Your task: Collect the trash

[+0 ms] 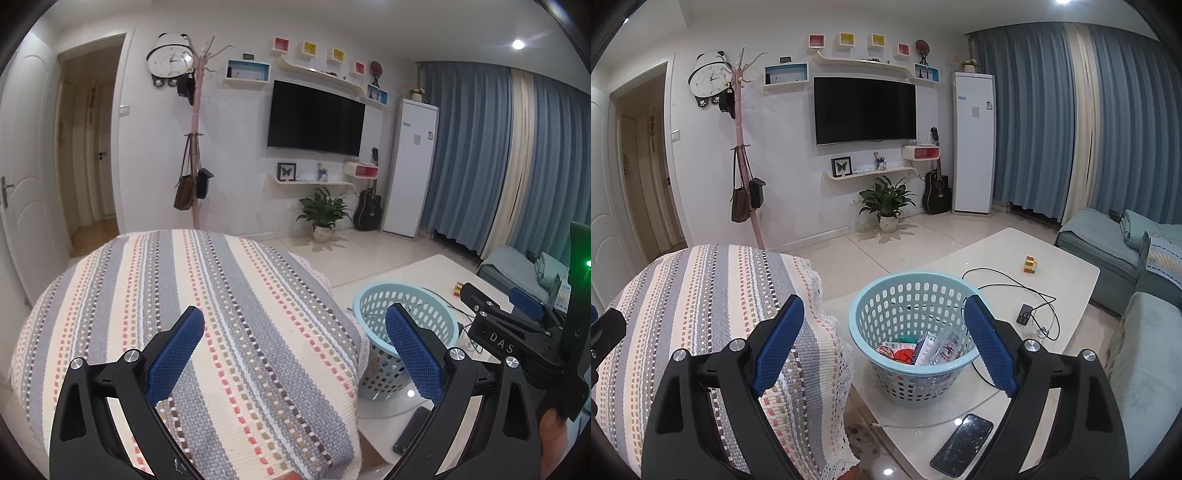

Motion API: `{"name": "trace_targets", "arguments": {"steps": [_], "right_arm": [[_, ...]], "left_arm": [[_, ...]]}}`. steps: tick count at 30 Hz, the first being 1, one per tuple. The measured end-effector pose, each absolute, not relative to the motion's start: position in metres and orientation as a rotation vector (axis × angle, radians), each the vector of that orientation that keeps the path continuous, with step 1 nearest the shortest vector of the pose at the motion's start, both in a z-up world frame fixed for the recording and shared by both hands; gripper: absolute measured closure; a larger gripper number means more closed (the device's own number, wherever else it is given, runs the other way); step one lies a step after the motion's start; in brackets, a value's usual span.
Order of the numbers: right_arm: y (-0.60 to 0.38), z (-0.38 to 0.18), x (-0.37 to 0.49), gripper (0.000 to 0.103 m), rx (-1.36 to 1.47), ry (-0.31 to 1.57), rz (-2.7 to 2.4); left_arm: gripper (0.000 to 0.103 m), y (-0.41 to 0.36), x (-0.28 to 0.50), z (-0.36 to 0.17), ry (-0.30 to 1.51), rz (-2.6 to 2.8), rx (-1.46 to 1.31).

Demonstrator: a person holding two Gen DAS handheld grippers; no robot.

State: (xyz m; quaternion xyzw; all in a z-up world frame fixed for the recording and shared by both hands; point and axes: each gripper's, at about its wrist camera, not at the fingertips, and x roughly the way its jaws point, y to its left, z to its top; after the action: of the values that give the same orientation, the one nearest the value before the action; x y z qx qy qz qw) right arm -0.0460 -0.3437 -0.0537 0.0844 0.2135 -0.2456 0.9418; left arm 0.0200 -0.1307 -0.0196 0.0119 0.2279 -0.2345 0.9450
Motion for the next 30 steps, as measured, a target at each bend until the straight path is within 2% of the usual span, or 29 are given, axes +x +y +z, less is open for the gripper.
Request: {"name": "trace_targets", "arguments": {"steps": [30], "right_arm": [[-0.3479,-0.0547,-0.0454,0.018,0.162,0.432,-0.534]], "left_arm": [[0.008,-0.1376,0.0193,-0.0258,0.488,-0.494,0.031]]}}
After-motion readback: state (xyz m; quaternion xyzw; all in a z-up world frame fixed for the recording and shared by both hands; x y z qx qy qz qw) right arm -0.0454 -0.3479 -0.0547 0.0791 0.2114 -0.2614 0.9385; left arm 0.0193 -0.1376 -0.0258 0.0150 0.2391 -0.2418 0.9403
